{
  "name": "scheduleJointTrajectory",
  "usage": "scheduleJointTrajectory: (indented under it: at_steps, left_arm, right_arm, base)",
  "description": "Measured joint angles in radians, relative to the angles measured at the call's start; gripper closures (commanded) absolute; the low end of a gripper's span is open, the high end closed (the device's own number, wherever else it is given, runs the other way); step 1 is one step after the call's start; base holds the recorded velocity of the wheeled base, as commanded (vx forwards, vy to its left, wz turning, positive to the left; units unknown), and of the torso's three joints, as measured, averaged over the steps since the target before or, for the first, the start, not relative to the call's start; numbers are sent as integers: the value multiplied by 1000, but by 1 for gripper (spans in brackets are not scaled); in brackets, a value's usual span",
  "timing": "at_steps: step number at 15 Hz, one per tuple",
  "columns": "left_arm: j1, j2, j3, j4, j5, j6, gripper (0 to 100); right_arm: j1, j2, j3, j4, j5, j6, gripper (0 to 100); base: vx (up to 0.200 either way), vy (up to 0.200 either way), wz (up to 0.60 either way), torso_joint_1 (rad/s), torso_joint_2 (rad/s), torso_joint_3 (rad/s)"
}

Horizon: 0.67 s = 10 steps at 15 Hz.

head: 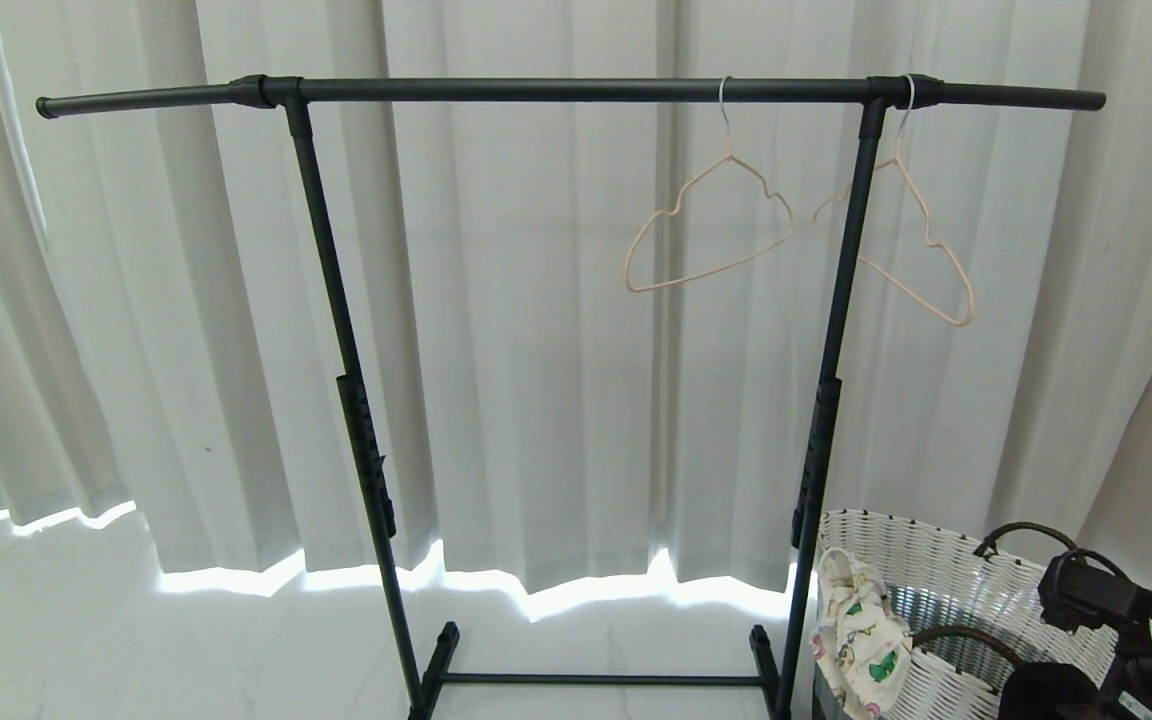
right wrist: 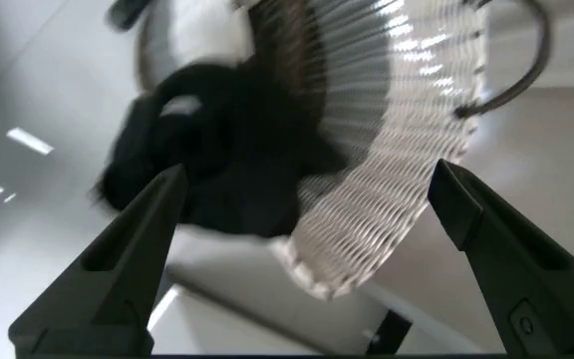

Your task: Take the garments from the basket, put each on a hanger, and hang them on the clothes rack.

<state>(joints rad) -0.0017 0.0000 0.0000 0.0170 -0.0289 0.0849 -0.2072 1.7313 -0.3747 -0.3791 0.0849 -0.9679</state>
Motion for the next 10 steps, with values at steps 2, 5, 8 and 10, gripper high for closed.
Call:
scheduleJointTrajectory:
  at_steps: [2, 5, 8, 10]
  left_arm:
    - [0, 0, 0, 0, 0, 0, 0]
    - [0, 0, 0, 0, 0, 0, 0]
    - [0, 0, 0, 0, 0, 0, 0]
    - [0, 0, 0, 0, 0, 0, 0]
  right_arm:
    - [0, 90, 3, -95, -11, -2, 0]
    - [0, 188, 0, -198, -42, -1, 0]
    - [-5, 225, 0, -206, -43, 3, 100]
    - [-11, 233, 0, -207, -41, 4, 100]
  base:
    - [0, 0, 0, 0, 0, 0]
    - [0, 0, 0, 0, 0, 0]
    - [0, 0, 0, 0, 0, 0]
    - [0, 0, 0, 0, 0, 0]
